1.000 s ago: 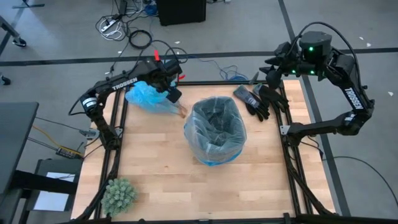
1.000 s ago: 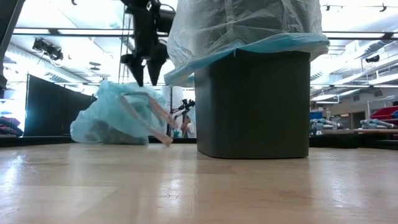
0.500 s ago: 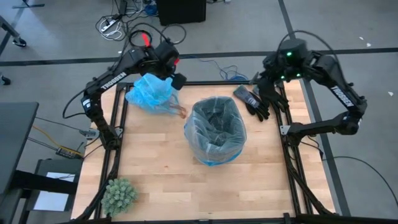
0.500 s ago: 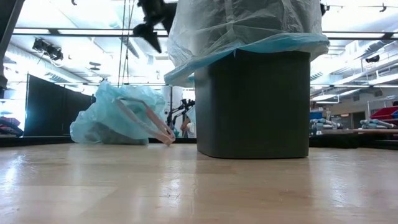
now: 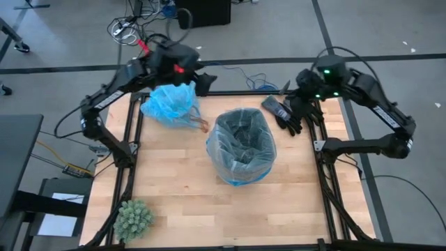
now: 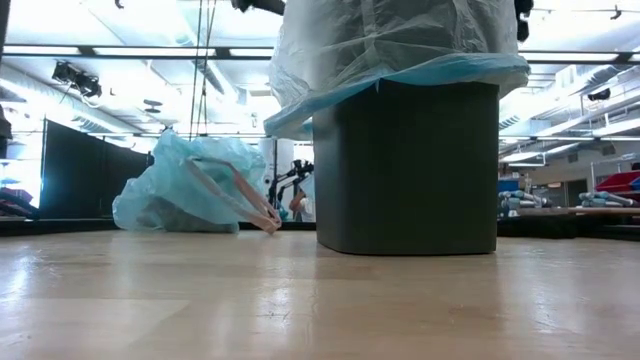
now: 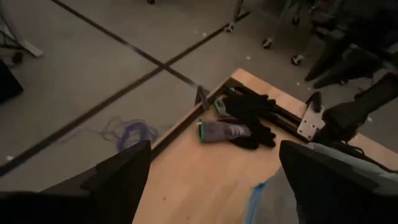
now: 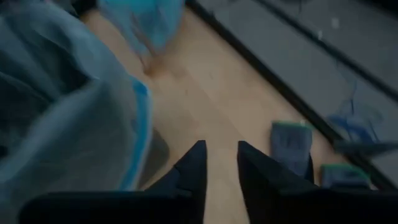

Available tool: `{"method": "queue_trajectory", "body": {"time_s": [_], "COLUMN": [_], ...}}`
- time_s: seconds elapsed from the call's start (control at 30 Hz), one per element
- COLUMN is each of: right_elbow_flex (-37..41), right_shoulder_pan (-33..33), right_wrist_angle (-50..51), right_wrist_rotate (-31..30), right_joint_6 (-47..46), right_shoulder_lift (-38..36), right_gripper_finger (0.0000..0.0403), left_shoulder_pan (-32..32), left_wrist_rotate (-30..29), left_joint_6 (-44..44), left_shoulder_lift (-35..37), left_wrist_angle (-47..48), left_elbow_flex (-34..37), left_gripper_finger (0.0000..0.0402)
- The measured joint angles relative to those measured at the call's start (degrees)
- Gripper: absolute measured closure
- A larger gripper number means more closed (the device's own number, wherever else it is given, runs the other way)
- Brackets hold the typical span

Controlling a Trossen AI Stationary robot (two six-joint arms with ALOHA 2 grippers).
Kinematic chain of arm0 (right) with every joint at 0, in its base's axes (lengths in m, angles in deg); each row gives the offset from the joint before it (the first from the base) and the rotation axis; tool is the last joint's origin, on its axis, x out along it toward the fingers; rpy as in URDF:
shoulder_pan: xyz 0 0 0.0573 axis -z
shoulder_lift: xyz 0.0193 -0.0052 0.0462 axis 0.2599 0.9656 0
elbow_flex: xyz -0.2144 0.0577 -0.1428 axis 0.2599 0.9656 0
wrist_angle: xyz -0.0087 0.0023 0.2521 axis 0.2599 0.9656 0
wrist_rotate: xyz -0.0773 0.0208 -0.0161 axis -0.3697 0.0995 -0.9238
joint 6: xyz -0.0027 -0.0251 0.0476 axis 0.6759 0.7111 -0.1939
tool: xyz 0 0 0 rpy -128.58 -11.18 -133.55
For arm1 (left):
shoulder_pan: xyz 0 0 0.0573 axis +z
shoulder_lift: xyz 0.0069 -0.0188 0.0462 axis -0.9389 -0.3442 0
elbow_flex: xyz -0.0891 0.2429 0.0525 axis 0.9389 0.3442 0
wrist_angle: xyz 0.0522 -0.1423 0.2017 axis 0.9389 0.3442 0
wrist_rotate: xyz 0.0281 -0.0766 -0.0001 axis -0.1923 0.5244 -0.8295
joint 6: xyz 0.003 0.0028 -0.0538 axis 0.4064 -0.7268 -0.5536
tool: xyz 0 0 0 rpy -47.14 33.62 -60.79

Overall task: Place trash/remove bag and relplace
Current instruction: Return to Home Position

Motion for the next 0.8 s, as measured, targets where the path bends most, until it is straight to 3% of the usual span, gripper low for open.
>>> {"method": "queue_trajectory", "body": {"time_s": [0.17,0.3,0.5,0.8], "right_elbow_flex": [0.06,0.06,0.04,0.50], "right_shoulder_pan": [-0.01,-0.02,-0.02,-0.02], "right_wrist_angle": [-2.63,-3.22,-5.50,-5.12], "right_wrist_rotate": [0.41,0.92,3.87,14.78], "right_joint_6": [1.57,2.34,0.71,5.52], "right_shoulder_lift": [-6.87,-12.30,-19.62,-27.51], "right_gripper_finger": [0.0377,0.0399,0.0402,0.0403], "left_shoulder_pan": [-1.41,-3.51,-3.57,-6.56], "left_wrist_rotate": [-2.14,-8.68,-9.85,-9.34], "left_joint_6": [2.53,5.65,1.82,-3.01], "left_shoulder_lift": [4.60,9.28,19.63,35.69], "left_wrist_angle": [0.62,-2.05,-12.66,-28.58], "left_elbow_flex": [0.16,4.57,21.12,47.41], "left_gripper_finger": [0.0035,0.0035,0.0035,0.0035]}}
